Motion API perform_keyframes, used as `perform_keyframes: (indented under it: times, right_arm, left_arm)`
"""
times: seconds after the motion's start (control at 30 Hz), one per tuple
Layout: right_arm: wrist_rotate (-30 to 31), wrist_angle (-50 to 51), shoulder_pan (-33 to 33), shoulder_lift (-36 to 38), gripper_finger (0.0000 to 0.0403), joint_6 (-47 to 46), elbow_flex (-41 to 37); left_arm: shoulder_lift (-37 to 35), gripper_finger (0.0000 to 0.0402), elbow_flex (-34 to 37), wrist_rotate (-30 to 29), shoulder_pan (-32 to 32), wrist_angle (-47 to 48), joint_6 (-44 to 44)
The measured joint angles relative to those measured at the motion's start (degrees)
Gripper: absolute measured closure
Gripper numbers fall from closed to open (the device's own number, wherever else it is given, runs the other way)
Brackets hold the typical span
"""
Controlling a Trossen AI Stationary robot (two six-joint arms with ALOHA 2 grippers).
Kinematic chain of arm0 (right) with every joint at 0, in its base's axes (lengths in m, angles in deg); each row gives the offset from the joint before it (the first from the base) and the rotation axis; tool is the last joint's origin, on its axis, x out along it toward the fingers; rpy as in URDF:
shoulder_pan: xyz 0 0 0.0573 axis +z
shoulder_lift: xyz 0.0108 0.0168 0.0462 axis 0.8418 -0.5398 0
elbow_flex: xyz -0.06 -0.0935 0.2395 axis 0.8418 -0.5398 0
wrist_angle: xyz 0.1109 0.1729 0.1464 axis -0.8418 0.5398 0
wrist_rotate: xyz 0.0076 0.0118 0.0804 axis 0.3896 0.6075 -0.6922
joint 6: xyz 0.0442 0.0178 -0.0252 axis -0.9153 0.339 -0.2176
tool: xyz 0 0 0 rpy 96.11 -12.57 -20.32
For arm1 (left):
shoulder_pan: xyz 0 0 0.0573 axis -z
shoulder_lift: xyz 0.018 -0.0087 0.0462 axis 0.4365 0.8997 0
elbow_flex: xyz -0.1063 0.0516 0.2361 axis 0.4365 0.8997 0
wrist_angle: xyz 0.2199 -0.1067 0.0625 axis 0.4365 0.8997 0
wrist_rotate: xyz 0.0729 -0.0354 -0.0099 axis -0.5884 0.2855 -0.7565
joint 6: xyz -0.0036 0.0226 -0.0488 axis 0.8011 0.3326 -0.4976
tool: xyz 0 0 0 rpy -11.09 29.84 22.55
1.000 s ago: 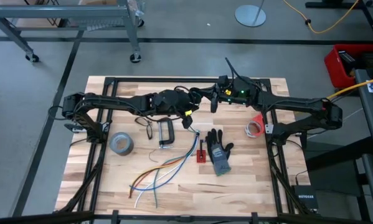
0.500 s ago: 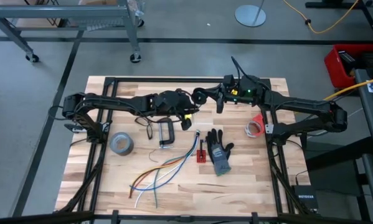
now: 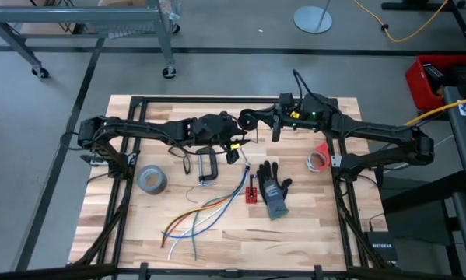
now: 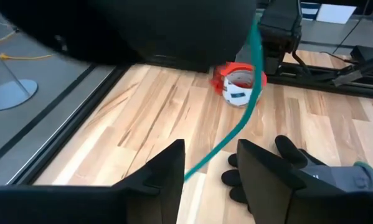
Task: Coil cords
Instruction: Coil the green wire on the spool
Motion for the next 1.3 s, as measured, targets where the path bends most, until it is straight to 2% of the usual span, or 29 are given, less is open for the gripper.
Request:
perform_keyframes:
  times: [0.47, 0.83, 1.3]
  right_arm:
    - [1.4, -1.7, 0.0, 5.3, 0.0401, 0.4, 0.0]
    - [1.0, -4.4, 0.0, 5.9, 0.0401, 0.4, 0.0]
    - [-3.4, -7.0, 0.0, 5.9, 0.0401, -0.1, 0.0]
  left_arm:
    - [0.5, 0.0260, 0.0, 0.0, 0.6, -1.7, -1.2]
    - [6.8, 0.0281, 0.0, 0.0, 3.1, -13.7, 4.5]
    - [10.6, 0.0302, -0.1, -3.9, 2.4, -20.8, 9.7]
